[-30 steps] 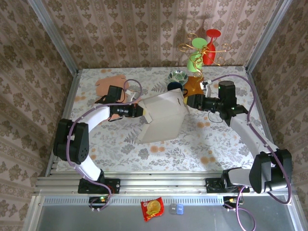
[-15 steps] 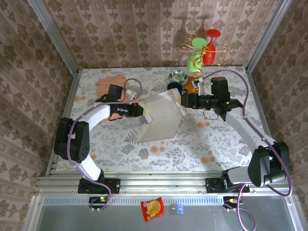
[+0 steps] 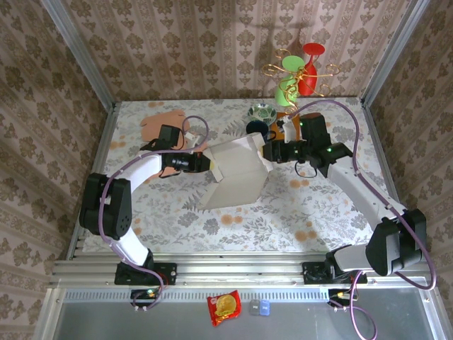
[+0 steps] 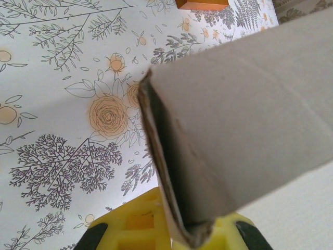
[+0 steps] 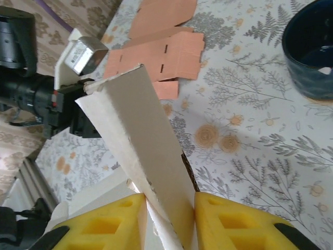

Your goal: Fold the paper box

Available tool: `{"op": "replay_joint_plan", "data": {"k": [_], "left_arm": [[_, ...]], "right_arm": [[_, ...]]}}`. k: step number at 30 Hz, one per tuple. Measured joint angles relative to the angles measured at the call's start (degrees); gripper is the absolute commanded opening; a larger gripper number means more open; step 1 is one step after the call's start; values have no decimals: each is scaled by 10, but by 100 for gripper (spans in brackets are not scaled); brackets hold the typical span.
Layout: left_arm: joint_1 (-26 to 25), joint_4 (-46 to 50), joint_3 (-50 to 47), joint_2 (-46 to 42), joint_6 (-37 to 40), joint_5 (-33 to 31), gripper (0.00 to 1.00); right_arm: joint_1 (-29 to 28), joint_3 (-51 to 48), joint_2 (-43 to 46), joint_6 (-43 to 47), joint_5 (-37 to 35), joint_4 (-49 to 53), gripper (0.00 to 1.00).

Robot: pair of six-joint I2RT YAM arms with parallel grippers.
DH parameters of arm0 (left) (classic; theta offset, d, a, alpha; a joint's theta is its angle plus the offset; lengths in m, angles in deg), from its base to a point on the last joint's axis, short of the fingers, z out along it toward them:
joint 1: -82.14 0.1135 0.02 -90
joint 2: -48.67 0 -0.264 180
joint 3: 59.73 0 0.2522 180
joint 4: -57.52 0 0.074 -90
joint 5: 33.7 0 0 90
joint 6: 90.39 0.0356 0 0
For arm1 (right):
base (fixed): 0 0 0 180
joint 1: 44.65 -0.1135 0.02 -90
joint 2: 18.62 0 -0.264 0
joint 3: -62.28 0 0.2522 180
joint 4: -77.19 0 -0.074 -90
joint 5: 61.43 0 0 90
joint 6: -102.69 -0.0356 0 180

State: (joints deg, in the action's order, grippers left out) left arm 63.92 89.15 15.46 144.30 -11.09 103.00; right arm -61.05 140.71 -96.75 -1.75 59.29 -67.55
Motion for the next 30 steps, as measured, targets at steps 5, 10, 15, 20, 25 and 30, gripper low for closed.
{"op": "replay_joint_plan", "data": {"k": [5,10,15,20,25,30], "left_arm": [[0,2,0,0,0,0,0],[0,2,0,0,0,-1,0],[-5,11,2,0,-1,-20,0],[-17,24,9,0,-4,-36,0],[-21,35,10,0,-9,-45,0],[-21,46,22,0,-11,-54,0]], "right_arm": [[0,0,0,13,-24,7,25],[-10,0,0,23,-41,9,26],[-30,0,0,28,-69,13,28],[-34,0,0,34,-94,16,31],[-35,0,0,36,-93,16,31],[-40,1,-1,37,-93,16,32]]}}
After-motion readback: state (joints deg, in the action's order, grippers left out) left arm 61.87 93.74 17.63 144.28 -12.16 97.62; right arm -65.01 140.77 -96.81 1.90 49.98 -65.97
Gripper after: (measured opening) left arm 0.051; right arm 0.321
